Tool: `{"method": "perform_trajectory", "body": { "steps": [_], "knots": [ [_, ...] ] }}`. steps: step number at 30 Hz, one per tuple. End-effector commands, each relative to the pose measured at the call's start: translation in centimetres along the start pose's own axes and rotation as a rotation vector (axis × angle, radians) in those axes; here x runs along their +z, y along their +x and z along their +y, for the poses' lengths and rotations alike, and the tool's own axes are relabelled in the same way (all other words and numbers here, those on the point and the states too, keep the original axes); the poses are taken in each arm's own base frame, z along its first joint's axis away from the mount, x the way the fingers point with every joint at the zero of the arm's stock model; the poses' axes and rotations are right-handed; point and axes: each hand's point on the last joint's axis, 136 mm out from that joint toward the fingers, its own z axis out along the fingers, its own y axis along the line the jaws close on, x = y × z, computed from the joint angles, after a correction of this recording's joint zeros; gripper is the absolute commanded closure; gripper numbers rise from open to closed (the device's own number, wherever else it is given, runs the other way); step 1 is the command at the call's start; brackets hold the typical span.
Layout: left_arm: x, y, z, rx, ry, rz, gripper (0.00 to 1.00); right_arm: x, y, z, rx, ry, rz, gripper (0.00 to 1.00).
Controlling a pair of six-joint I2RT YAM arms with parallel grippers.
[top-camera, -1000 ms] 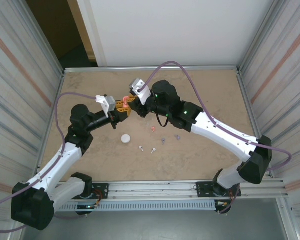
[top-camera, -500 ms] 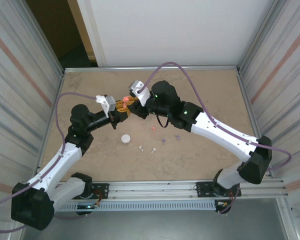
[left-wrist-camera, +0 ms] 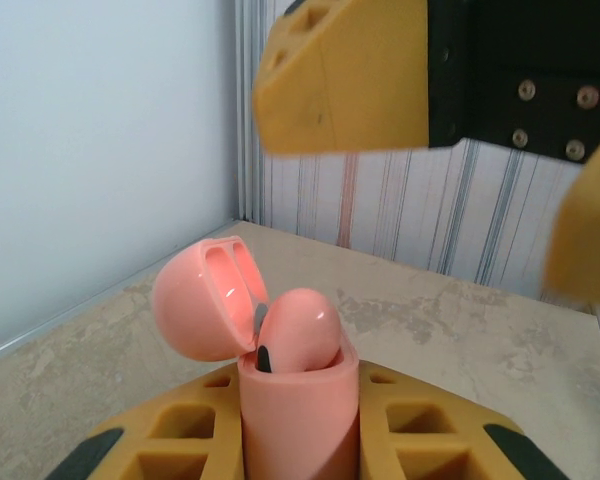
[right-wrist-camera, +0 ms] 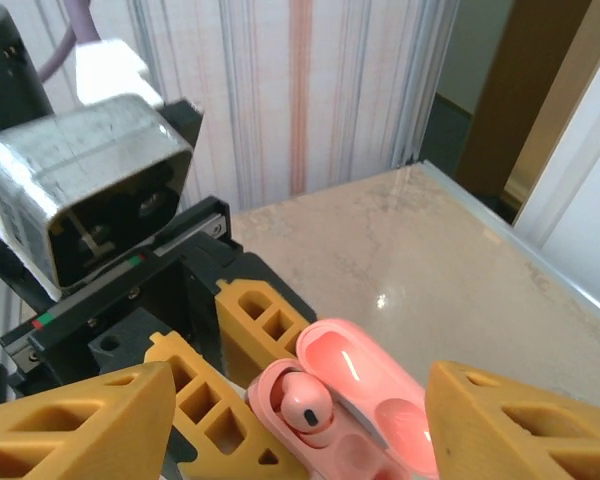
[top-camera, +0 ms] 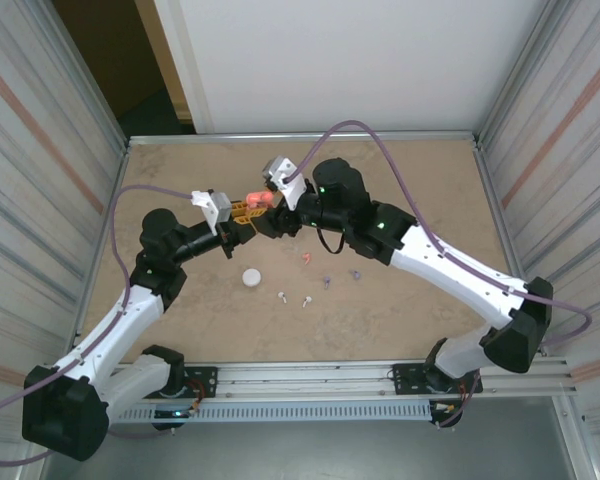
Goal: Insert the wireless bluetooth earbuds into the charging case
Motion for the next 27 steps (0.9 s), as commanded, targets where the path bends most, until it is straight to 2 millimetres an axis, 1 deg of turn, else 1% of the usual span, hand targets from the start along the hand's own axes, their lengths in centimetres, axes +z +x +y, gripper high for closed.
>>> {"method": "perform_trajectory", "body": {
  "steps": [1,9,12,16,21,27],
  "knots": [
    [-0.4,-2.7,-0.6,0.053,0.018,-0.065,1.0,-2.2,-2.0,-0.4,0.034,0.003,-0.081,0.27],
    [-0.6,-3.0,-0.7,0.061,0.015,-0.071,1.0,-3.7,-0.3,-2.9,0.146,0.062,-0.081,0.13],
    [-0.6,-3.0,-0.7,0.061,0.014,-0.071,1.0,-4.4,0.9,-4.0,0.2,0.102,-0.072,0.12],
    [-0.6,-2.9,-0.7,0.06,0.015,-0.073,1.0,-5.2,3.3,-5.6,0.274,0.158,-0.046,0.09],
    [-0.6,-3.1,-0.8,0.059,0.02,-0.078,1.0,-6.4,7.1,-7.4,0.397,0.208,0.001,0.08],
    [-0.7,-3.1,-0.9,0.061,0.024,-0.083,1.0,-7.3,11.5,-8.8,0.49,0.282,0.095,0.09]
  ]
}}
